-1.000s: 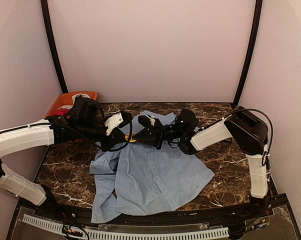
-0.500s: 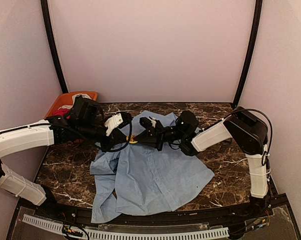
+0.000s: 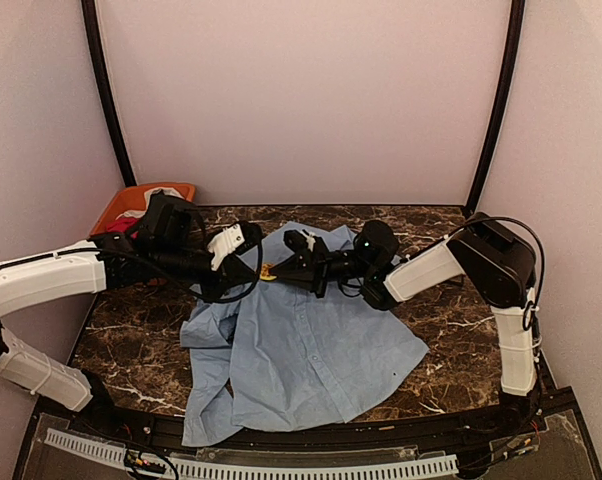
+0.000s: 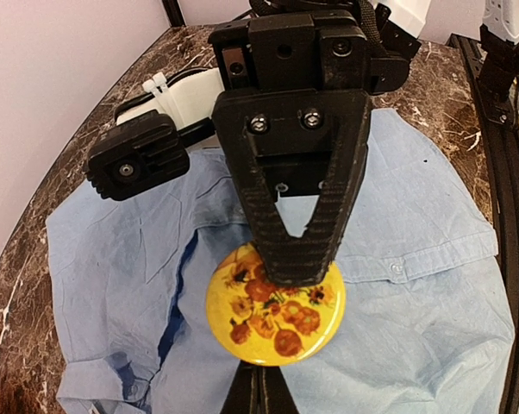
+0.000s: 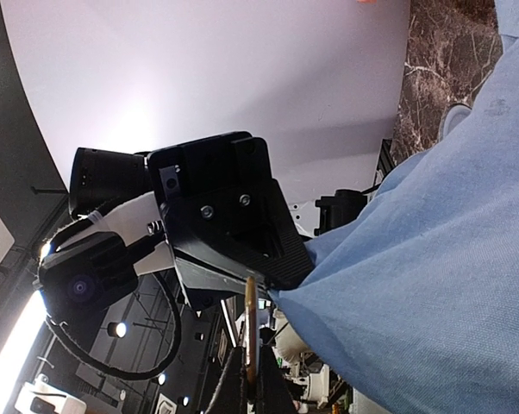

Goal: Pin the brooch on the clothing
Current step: Cross the clothing with brooches on the flattened clothing.

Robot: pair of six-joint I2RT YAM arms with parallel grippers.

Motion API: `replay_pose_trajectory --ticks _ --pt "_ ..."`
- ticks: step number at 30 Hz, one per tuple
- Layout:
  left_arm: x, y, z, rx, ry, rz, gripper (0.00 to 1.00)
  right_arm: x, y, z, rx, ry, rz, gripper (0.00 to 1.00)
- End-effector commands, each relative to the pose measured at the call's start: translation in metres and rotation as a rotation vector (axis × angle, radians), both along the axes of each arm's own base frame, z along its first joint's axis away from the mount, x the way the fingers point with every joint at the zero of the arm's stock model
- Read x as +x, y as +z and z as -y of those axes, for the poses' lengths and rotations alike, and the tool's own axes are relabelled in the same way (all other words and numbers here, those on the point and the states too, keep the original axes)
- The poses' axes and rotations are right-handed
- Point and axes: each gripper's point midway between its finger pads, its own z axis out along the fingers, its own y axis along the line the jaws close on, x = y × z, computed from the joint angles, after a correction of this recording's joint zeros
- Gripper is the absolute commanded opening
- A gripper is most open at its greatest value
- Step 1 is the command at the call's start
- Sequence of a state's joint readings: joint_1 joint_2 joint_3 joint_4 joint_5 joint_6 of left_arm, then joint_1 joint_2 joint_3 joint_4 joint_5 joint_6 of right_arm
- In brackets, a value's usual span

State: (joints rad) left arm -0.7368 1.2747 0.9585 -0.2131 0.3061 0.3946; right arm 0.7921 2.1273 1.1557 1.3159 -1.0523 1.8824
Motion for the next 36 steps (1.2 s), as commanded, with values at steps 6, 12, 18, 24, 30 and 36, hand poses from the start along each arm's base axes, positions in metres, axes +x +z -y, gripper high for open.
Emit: replay_pose_trajectory --ticks 6,12,18,24,30,36 --pt "0.014 0.028 -0.004 -0.137 0.113 0.071 0.01 -0.022 0.077 0.026 0.334 -0.06 0.274 0.0" --pt "0.02 0.045 -0.011 -0.238 0.185 0.126 0.01 -0.023 0.09 0.03 0.361 -0.091 0.272 0.0" --pt "0.017 0.046 -0.007 -0.302 0.18 0.11 0.01 -0.026 0.11 0.028 0.402 -0.095 0.269 0.0" --pt "0.016 0.048 -0.006 -0.346 0.182 0.099 0.01 -0.033 0.112 0.016 0.416 -0.072 0.244 0.0" --pt "0.014 0.052 -0.006 -0.358 0.176 0.106 0.01 -0.028 0.102 0.012 0.402 -0.085 0.231 0.0" --pt "0.012 0.056 -0.01 -0.365 0.179 0.125 0.01 -0.023 0.098 0.013 0.394 -0.095 0.227 0.0"
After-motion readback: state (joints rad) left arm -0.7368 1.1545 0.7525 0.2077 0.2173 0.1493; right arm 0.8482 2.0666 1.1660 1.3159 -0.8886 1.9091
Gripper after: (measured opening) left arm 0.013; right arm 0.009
